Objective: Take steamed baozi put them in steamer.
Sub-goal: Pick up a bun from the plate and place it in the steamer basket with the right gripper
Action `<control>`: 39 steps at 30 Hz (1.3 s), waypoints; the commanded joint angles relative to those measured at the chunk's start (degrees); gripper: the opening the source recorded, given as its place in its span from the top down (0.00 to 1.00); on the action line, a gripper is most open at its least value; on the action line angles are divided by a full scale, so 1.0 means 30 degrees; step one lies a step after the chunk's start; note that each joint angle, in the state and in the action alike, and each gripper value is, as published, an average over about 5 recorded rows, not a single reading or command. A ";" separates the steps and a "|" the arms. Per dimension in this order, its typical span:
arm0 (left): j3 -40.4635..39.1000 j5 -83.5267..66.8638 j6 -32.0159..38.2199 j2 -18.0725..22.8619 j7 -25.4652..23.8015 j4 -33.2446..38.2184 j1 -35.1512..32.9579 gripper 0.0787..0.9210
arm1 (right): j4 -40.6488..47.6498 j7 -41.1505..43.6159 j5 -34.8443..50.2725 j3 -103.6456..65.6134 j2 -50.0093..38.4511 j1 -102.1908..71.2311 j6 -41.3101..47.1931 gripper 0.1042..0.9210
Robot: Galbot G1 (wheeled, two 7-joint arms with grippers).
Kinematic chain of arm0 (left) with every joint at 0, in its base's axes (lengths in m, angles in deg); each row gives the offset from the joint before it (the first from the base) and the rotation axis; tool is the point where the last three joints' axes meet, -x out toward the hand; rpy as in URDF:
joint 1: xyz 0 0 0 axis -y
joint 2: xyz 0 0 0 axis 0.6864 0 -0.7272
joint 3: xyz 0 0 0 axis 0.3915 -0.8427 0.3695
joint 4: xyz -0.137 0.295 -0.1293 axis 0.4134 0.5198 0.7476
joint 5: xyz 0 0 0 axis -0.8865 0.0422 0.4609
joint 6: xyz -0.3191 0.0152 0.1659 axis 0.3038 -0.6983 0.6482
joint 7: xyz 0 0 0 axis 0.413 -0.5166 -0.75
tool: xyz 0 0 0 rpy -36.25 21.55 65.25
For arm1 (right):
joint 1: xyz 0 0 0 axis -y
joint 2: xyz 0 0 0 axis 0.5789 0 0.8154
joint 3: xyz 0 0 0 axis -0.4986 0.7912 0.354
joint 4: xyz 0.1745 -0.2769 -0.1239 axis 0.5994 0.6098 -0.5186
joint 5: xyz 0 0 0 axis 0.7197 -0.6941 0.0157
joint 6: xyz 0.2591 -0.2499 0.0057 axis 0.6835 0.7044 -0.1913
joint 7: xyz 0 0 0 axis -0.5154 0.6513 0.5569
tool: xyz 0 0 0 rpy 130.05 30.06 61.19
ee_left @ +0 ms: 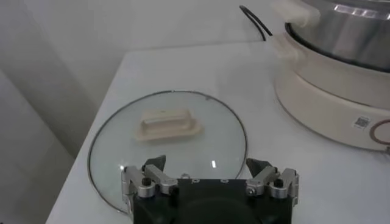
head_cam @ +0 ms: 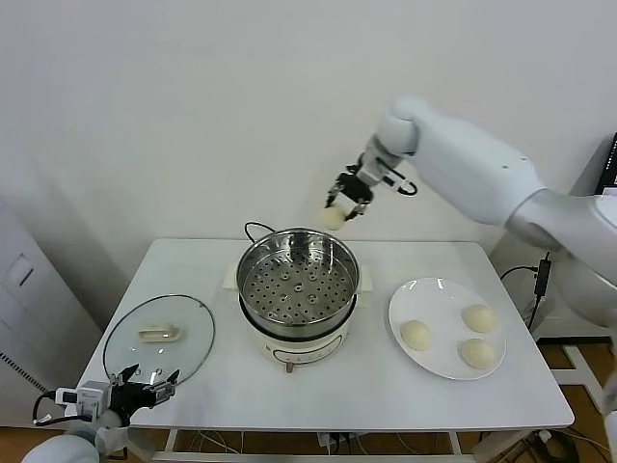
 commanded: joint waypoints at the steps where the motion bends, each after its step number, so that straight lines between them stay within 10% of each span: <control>1: -0.0014 -0.0005 -0.0048 -0.0040 0.0038 0.0041 -0.0015 0.12 | -0.0442 -0.0550 -0.4217 -0.1028 0.2153 -0.1005 -0.3302 0.51; 29: 0.0018 0.0007 -0.0139 0.0023 0.0096 0.0384 -0.0110 0.12 | -0.0369 -0.1943 -1.0838 -0.3229 0.2759 -0.5471 -0.3302 0.51; 39: 0.0035 0.0016 -0.0137 -0.0070 0.0098 0.0383 -0.0211 0.12 | -0.0146 -0.1709 -0.8925 -0.3499 0.2534 -0.4582 -0.3302 0.24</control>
